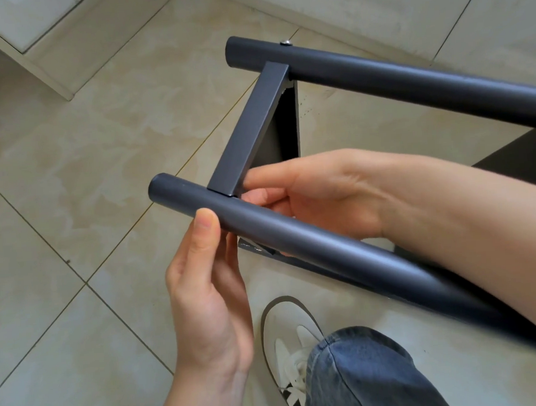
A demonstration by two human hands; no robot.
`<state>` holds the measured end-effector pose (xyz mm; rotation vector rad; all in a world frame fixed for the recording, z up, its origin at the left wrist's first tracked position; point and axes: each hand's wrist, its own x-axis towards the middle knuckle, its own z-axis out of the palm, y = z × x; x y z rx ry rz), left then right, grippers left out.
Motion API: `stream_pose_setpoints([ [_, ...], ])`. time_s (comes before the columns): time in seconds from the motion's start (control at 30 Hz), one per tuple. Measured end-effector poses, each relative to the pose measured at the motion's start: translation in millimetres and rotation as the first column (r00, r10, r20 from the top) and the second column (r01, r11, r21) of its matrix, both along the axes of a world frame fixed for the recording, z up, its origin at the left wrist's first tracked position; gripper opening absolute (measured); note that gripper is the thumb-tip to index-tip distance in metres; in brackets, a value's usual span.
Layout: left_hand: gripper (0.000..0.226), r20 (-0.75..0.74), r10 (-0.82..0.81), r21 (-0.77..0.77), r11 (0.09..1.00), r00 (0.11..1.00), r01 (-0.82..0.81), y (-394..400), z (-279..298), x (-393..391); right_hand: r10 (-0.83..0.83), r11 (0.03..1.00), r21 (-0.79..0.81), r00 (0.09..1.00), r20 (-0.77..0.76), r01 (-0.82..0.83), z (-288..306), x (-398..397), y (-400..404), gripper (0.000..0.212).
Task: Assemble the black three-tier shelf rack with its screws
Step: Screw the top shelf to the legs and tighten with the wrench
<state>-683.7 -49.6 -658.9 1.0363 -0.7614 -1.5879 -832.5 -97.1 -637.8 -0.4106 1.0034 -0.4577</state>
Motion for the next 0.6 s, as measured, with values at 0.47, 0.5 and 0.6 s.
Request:
stream_pose_setpoints([
  [0.47,0.031,-0.008,0.033,0.006,0.999,0.999,-0.033,-1.3,0.6,-1.9,-0.056,0.997,0.049,0.998,0.015,0.056,5.9,-2.9,-2.9,0.025],
  [0.5,0.030,-0.007,0.037,0.007,0.999,0.999,-0.036,-1.5,0.6,-1.8,-0.068,0.996,0.058,0.997,0.032,0.066,7.7,-4.0,-3.4,0.019],
  [0.6,0.029,-0.007,0.054,0.015,0.998,0.999,-0.053,-1.8,-0.7,-1.6,-0.049,0.998,0.047,0.998,-0.024,0.051,6.9,0.0,-1.5,0.017],
])
